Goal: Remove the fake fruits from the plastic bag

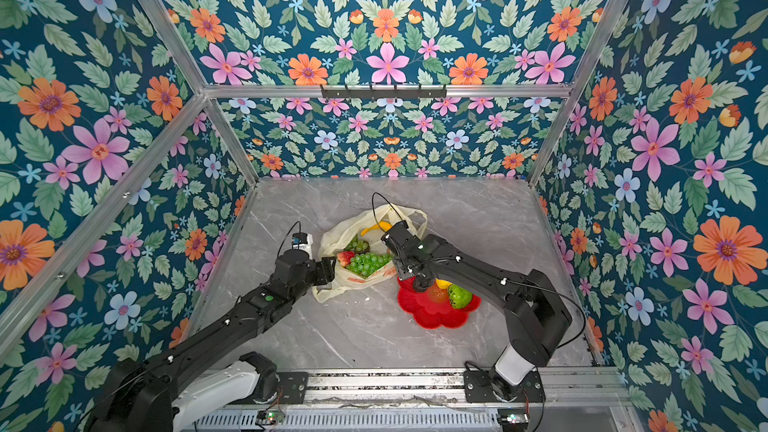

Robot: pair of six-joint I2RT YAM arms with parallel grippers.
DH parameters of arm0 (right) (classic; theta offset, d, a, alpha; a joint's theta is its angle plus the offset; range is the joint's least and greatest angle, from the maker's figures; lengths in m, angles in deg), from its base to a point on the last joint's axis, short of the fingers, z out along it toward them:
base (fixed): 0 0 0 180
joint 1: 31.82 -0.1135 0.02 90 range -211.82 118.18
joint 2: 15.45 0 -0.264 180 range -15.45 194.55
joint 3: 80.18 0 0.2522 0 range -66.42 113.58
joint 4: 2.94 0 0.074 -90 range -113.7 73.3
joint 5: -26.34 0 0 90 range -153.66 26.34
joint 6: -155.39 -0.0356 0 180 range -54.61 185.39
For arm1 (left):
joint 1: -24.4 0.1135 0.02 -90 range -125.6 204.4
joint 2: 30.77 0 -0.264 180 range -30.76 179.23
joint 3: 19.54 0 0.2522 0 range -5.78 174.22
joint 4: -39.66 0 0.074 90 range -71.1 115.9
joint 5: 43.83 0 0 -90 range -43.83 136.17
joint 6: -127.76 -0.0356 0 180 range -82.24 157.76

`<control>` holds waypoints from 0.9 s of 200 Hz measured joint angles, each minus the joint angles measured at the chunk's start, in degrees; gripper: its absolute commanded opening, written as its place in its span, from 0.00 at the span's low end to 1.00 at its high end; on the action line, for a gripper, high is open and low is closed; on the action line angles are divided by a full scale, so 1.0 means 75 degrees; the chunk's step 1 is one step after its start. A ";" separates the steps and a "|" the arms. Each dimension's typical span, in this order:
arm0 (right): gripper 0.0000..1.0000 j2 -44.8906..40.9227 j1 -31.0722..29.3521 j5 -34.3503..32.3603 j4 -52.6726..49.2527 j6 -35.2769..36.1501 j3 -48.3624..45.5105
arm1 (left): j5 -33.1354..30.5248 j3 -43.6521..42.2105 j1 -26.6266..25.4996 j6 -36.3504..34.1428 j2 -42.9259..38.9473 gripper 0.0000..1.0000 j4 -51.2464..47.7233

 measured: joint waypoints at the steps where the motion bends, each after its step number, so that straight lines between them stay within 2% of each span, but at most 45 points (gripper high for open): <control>1: 0.74 -0.0003 0.0000 0.0009 0.0006 -0.0009 0.0000 | -0.0006 0.0023 0.0000 -0.0012 0.0009 0.76 -0.0015; 21: 0.74 -0.0076 0.0003 0.0259 0.0230 -0.0239 0.0003 | -0.0262 0.0982 -0.0026 -0.0259 0.0644 0.81 -0.0527; 58: 0.74 -0.0172 0.0000 0.0702 0.0705 -0.0880 0.0044 | -0.0895 0.2836 -0.0612 -0.0912 0.2428 0.87 -0.1448; 80: 0.74 -0.0254 0.0000 0.0790 0.1014 -0.1204 -0.0009 | -0.1268 0.3707 -0.0673 -0.1297 0.3418 0.90 -0.2063; 129: 0.74 -0.0265 0.0006 0.1035 0.1338 -0.1556 -0.0038 | -0.2436 0.4663 -0.0723 -0.1547 0.4908 0.93 -0.2827; 145: 0.74 -0.0251 0.0006 0.1102 0.1434 -0.1614 -0.0035 | -0.2693 0.4666 -0.0694 -0.1539 0.5080 0.84 -0.2885; 180: 0.73 -0.0096 0.0006 0.1341 0.1545 -0.1722 -0.0023 | -0.2996 0.4482 -0.0402 -0.1241 0.4811 0.47 -0.2736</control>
